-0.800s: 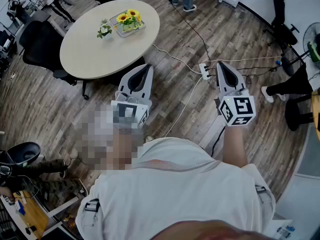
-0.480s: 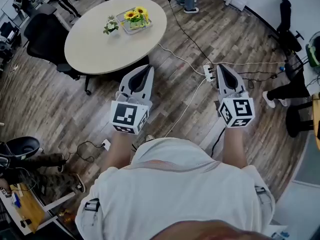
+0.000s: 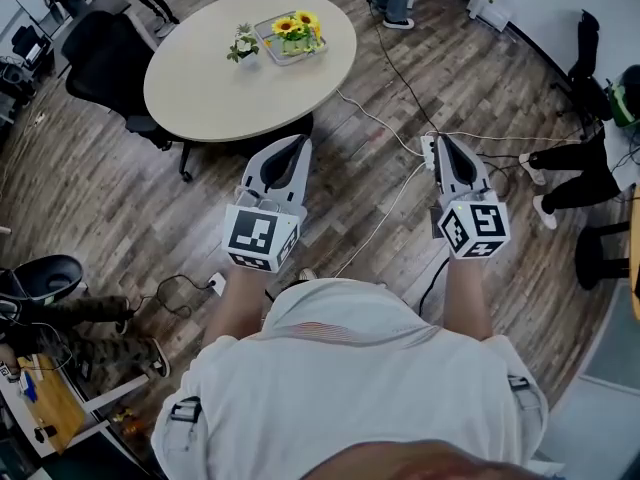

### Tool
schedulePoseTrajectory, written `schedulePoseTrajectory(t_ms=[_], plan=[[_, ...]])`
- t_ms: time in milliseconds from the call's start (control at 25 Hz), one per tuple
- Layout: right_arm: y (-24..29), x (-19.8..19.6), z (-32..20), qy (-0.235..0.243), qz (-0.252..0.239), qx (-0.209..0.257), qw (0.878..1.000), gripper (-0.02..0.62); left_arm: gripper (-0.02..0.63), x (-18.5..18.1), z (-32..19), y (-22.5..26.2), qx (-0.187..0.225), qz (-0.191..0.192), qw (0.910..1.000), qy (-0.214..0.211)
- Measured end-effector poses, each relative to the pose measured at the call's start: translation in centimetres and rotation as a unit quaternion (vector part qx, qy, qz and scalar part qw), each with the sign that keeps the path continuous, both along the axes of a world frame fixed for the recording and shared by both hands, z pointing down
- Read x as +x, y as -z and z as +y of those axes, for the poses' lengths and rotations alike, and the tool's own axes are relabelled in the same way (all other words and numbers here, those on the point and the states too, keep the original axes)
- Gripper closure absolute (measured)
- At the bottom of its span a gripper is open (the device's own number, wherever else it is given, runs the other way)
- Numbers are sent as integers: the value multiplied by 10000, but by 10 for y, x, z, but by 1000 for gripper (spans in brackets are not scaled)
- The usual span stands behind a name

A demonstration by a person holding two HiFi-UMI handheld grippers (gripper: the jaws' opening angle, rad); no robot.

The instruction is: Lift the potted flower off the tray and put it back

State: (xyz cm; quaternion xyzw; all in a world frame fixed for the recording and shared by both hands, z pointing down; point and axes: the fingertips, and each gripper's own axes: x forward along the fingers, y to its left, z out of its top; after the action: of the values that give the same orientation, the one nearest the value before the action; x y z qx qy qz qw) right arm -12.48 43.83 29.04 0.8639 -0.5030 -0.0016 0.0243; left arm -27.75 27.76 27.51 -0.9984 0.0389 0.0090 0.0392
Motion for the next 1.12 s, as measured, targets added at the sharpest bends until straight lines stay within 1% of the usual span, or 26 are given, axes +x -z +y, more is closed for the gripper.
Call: schedulePoseTrajectory(t_ms=[200,360,440,560,680,800,880,1000,1120], plan=[[-10,-7,-32,-4,-104,-99,9999,595,603,-13,-32,-7,-61,-78,9999,28],[-23,-22,-75,114,-213,-228,9994,595,603,-30,-70,-16,-95,-158,9998,79],[-31,-32,-99,203,-177,-360,9990,595,603,-37,-96,-27,-180,-220,9995,167],[-43,-44,-127,436,-29,-727,9964,595,603,-38,-124,-45,-421,-285,9984,263],[-46,-44,-138,597,91,-944,9937,595,603,-32,-131,-51,-471,-231,9984,201],[-37,-31,-150,601,72,-909,9940,595,602,-23,-141,-44,-484,-116,9986,200],[-35,-22,-163,651,95,-885,9939,595,603,-15,-150,-45,-495,-113,9985,217],[-38,-10,-186,917,153,-864,9919,595,603,0,-164,-51,-485,-198,9980,342],[-45,13,-207,1264,258,-889,9877,595,603,28,-177,-52,-449,-200,9975,512]])
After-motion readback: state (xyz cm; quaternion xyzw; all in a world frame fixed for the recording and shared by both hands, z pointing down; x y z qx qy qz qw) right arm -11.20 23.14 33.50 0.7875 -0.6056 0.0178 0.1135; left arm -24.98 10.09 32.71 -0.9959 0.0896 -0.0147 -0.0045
